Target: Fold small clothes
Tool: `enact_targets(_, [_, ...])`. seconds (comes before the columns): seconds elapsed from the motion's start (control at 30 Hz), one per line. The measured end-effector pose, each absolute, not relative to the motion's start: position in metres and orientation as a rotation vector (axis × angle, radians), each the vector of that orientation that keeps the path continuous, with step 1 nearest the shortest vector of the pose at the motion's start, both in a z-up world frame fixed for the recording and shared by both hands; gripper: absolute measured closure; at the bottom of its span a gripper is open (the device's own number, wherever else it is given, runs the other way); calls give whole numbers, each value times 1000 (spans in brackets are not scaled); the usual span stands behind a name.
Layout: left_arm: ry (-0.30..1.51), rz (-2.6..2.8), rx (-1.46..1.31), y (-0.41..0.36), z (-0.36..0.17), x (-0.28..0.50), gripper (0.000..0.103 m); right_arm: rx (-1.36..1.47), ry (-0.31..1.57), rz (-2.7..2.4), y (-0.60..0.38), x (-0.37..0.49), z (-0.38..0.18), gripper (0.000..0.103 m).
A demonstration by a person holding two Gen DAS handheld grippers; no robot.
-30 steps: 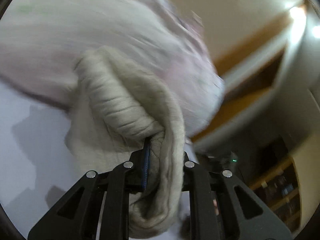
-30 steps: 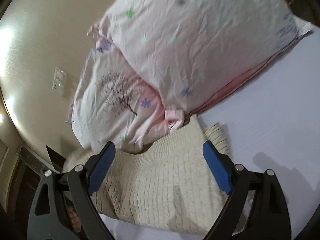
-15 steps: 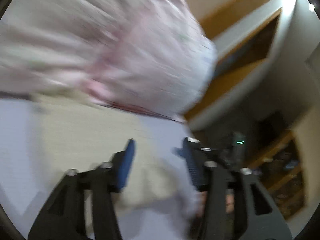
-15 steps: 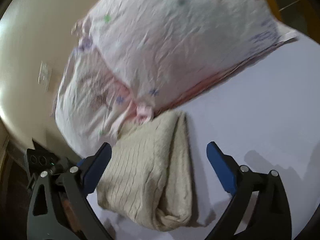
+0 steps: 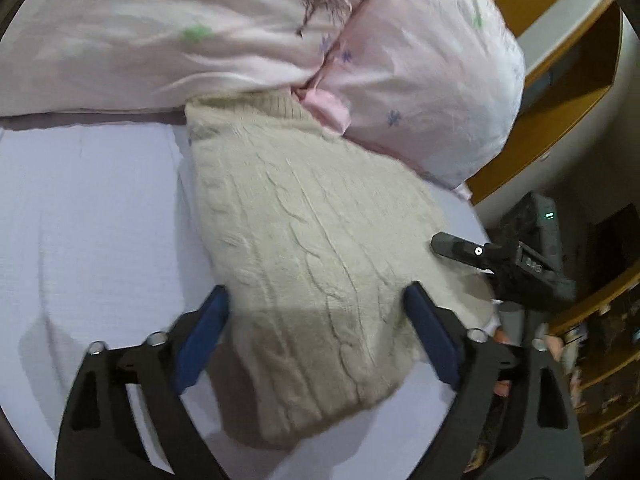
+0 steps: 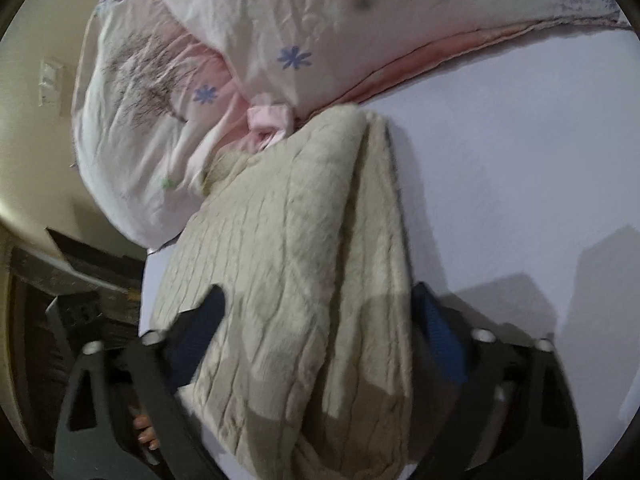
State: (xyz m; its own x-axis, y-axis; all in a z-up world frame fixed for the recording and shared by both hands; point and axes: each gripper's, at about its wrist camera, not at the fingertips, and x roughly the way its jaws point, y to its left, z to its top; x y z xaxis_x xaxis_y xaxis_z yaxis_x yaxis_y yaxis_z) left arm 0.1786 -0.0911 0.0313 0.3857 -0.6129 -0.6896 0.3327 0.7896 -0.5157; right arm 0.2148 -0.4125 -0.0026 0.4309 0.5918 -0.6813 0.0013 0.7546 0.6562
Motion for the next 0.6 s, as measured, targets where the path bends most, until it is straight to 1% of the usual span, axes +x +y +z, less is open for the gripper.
enact_targets(0.03, [1007,-613,-303,-96,26,182,12,623,1058,405,-413,211,-2,51])
enact_targets(0.07, [1005,-618,-291,-98,22,180,19,656,1044,432,-415,207,-2,66])
enact_targets(0.1, [999,-623,-276,-98,20,180,32,668,1027,437,-415,204,0,70])
enact_targets(0.13, [980,-642,-266,-94,22,179,39,659,1004,447,-413,201,5,71])
enact_targets(0.17, [963,-667,-272,-87,26,177,54,632,973,461,-406,195,14,72])
enact_targets(0.2, [949,-691,-290,-74,32,174,60,621,959,475,-400,193,20,73])
enact_targets(0.27, [906,-701,-267,-54,43,163,63,593,925,544,-379,184,34,73])
enact_targets(0.37, [801,-672,-193,-16,60,134,63,524,926,611,-340,176,38,73])
enact_targets(0.4, [782,-644,-146,-4,60,123,61,474,952,621,-324,174,33,71])
enact_targets(0.43, [782,-612,-108,-1,57,119,59,412,993,605,-309,173,26,68])
enact_targets(0.5, [824,-523,-1,5,42,110,50,325,1016,512,-300,170,21,48])
enact_targets(0.57, [781,-484,17,13,45,97,46,325,962,446,-309,162,34,42])
enact_targets(0.6, [751,-464,21,17,51,91,45,315,883,381,-318,150,50,39])
